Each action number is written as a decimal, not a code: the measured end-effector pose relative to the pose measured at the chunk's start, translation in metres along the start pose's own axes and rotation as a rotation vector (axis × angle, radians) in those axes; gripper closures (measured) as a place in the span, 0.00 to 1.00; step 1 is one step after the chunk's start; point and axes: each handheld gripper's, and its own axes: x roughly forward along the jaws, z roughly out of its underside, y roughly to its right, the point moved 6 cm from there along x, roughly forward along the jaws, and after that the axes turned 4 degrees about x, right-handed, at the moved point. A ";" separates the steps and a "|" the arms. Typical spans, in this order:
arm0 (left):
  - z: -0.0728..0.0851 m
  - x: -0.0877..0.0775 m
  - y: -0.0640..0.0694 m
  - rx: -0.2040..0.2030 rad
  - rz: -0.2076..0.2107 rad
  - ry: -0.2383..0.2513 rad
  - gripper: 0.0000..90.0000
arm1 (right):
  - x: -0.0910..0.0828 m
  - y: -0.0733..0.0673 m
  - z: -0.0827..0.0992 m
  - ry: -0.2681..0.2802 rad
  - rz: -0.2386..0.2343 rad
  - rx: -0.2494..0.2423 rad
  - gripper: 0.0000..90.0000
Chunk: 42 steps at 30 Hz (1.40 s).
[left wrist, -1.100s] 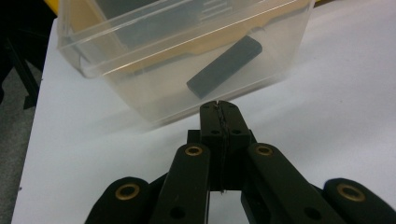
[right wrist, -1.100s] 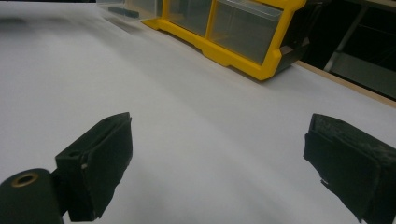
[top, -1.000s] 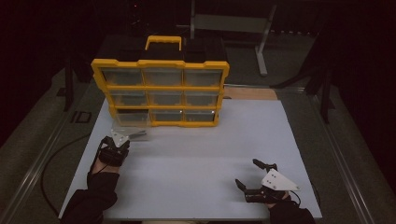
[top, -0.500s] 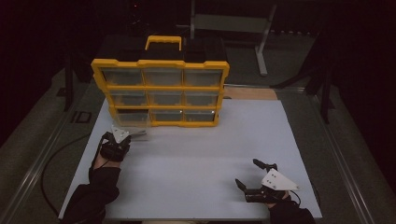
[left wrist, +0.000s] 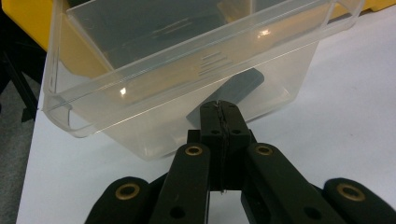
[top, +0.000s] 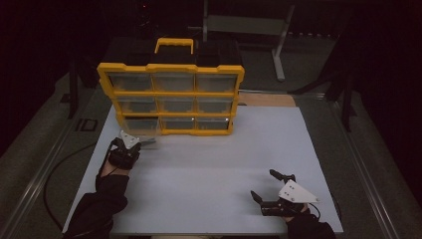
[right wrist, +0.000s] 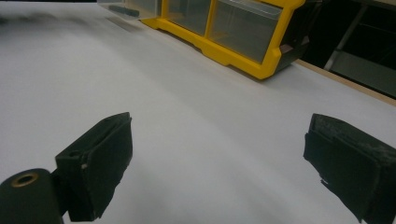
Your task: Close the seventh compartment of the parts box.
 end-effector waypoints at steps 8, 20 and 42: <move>-0.007 0.003 0.001 0.018 0.002 0.007 1.00 | 0.000 0.000 0.000 0.000 -0.001 0.000 0.09; -0.021 0.011 -0.002 0.035 0.005 0.021 1.00 | 0.000 0.001 0.000 0.001 0.001 0.001 0.09; -0.039 0.025 -0.009 0.041 -0.021 0.009 1.00 | 0.000 0.001 0.001 -0.001 0.002 -0.001 0.09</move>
